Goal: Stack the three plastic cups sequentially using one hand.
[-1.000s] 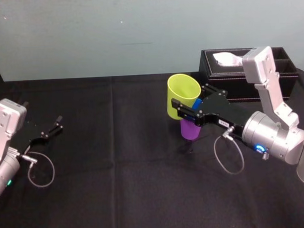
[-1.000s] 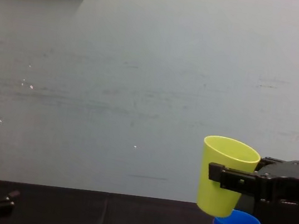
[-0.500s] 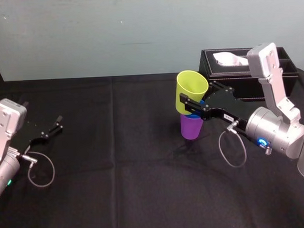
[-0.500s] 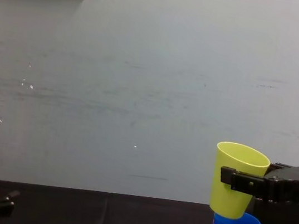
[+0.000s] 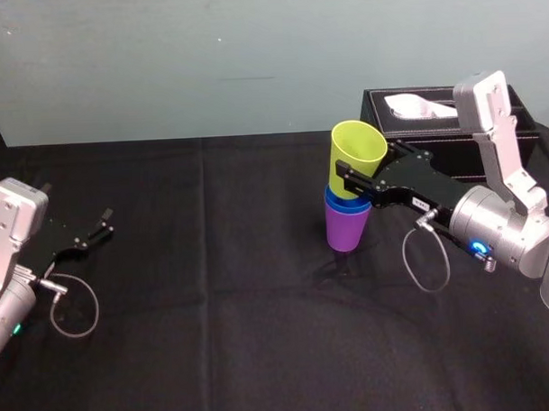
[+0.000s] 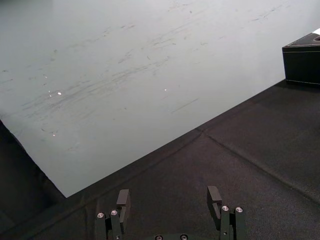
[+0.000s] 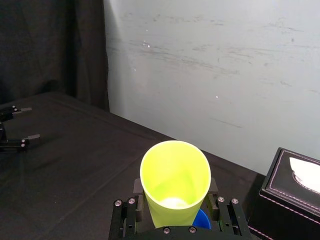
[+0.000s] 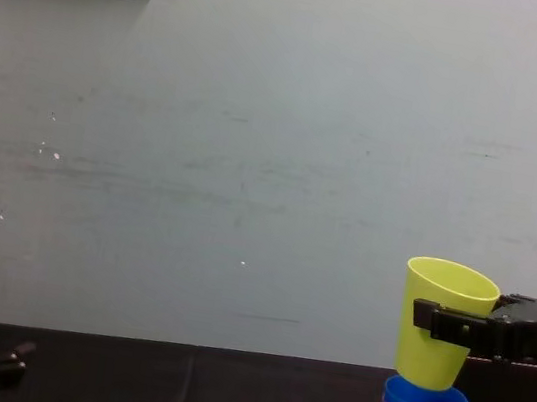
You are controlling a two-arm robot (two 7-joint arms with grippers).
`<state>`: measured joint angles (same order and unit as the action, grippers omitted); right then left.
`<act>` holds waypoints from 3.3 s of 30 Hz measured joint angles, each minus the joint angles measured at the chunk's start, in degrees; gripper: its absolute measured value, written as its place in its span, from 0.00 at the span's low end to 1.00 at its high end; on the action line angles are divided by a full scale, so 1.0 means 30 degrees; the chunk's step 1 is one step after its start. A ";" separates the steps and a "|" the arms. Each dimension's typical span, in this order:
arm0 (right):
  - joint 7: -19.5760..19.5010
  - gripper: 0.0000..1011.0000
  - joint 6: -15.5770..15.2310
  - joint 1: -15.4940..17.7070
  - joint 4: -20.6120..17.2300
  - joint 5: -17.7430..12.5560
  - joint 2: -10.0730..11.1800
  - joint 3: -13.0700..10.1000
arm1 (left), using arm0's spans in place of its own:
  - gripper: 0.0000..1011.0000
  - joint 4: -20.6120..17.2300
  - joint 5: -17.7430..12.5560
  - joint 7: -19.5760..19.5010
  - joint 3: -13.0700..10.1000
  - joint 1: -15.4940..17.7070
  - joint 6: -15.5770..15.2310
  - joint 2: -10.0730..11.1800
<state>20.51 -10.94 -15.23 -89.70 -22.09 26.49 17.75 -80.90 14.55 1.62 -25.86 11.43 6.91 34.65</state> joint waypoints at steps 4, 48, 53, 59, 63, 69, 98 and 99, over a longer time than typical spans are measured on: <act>-0.0023 0.72 -0.0011 -0.0076 0.0197 0.0048 -0.0038 -0.0037 | 1.00 0.0000 -0.0001 0.0000 -0.0001 -0.0001 0.0000 0.0000; 0.0114 0.72 -0.0039 -0.0474 0.1467 0.0637 -0.0511 0.0135 | 1.00 0.0000 0.0000 0.0000 0.0000 0.0000 0.0001 0.0000; 0.0134 0.72 0.0019 -0.0638 0.1777 0.0839 -0.0647 0.0283 | 1.00 0.0000 0.0000 0.0000 -0.0001 0.0000 0.0000 0.0000; 0.0176 0.72 0.0069 -0.0779 0.2099 0.1024 -0.0804 0.0389 | 1.00 0.0000 0.0000 0.0000 -0.0001 0.0000 0.0000 0.0000; 0.0177 0.72 0.0078 -0.0787 0.2136 0.1039 -0.0813 0.0400 | 1.00 0.0000 -0.0001 0.0000 0.0000 0.0000 0.0001 0.0000; 0.0171 0.72 0.0078 -0.0778 0.2108 0.1023 -0.0801 0.0398 | 1.00 0.0000 0.0000 0.0000 0.0000 0.0000 0.0000 0.0000; 0.0169 0.99 0.0077 -0.0751 0.2038 0.0974 -0.0773 0.0383 | 1.00 0.0000 0.0000 0.0000 -0.0001 -0.0001 0.0000 0.0001; 0.0167 0.99 0.0097 -0.0705 0.1992 0.0974 -0.0764 0.0335 | 1.00 0.0000 0.0000 0.0000 -0.0001 0.0000 0.0000 0.0000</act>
<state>21.01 -10.65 -17.35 -83.73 -19.17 24.20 18.76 -80.90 14.55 1.62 -25.86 11.43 6.91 34.65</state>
